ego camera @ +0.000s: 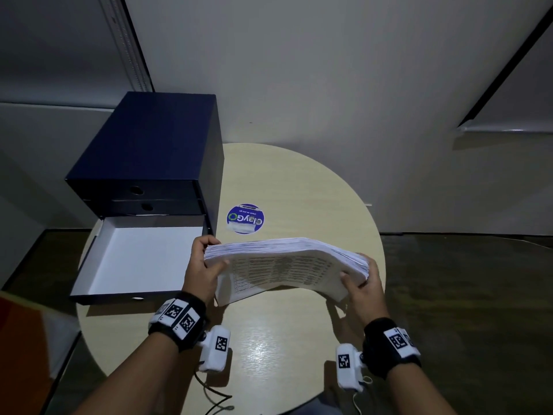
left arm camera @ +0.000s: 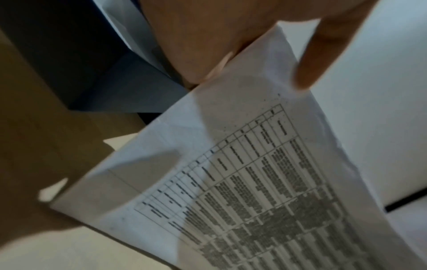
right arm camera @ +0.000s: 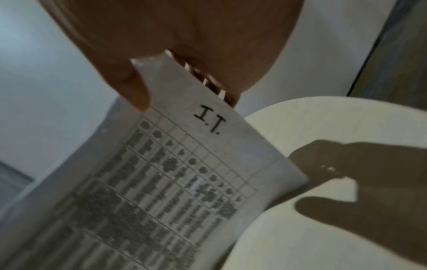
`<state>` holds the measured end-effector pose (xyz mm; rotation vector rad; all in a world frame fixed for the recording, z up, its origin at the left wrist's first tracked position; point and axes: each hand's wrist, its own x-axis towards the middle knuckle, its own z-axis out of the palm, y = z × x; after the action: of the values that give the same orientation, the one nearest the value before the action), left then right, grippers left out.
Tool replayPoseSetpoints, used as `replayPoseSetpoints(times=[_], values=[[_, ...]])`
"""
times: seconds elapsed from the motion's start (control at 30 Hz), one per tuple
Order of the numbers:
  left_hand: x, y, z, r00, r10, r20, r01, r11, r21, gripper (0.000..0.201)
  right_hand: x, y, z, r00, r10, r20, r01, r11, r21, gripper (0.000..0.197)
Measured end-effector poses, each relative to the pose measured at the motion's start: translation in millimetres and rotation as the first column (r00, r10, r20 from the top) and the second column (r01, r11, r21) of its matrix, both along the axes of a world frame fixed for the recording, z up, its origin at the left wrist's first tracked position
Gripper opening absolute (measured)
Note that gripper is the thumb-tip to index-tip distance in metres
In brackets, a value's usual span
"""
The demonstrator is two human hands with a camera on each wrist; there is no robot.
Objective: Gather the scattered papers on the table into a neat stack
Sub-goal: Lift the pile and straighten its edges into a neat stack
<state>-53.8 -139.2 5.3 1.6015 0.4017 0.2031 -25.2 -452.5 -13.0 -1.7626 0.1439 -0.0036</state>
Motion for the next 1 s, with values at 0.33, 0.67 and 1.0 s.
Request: replayPoseSetpoints(times=[0.33, 0.67, 1.0], values=[[27, -38, 75, 0.913, -0.367, 0.176, 0.068, 0.564, 0.823, 0.064, 55, 37, 140, 0.781, 0.47, 0.411, -0.052, 0.705, -0.708, 0.024], [44, -29, 108, 0.93, -0.146, 0.339, 0.014, 0.931, 0.364, 0.046, 51, 38, 157, 0.851, 0.091, 0.518, 0.214, 0.839, -0.5, 0.093], [30, -24, 90, 0.952, -0.117, 0.283, 0.076, 0.985, 0.153, 0.044, 31, 68, 110, 0.958, 0.118, 0.26, -0.124, 0.992, 0.006, 0.036]])
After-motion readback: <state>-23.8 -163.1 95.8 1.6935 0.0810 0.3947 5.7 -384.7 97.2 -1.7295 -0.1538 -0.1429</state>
